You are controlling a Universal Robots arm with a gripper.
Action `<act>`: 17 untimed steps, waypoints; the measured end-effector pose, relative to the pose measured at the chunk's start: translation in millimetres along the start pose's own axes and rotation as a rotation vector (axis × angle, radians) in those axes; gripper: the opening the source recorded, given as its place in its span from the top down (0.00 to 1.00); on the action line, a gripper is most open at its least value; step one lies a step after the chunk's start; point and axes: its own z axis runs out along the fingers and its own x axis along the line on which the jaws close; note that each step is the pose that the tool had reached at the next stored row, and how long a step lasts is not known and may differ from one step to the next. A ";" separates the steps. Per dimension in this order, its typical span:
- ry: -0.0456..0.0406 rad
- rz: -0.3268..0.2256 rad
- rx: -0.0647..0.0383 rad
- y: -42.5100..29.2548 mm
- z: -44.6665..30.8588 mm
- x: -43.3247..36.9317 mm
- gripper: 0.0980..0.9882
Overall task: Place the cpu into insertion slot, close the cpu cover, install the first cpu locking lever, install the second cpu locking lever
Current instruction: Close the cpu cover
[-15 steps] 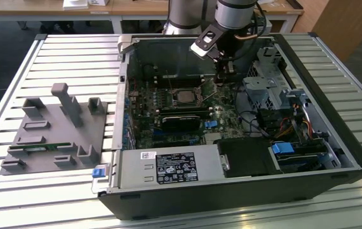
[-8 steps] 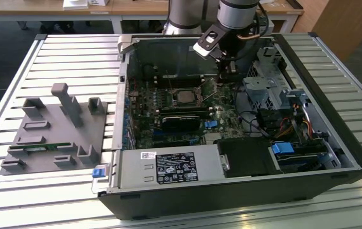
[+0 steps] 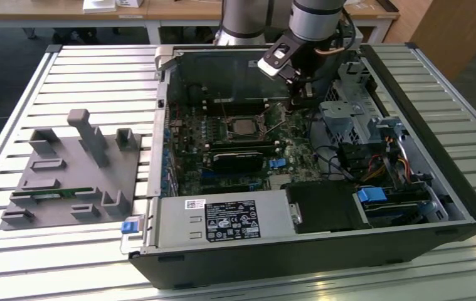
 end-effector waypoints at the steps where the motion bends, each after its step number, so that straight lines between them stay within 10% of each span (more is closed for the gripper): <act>1: 0.0000 0.001 0.000 0.3 0.7 0.0 0.99; 17: 0.0000 0.007 0.000 1.0 5.2 -0.1 0.99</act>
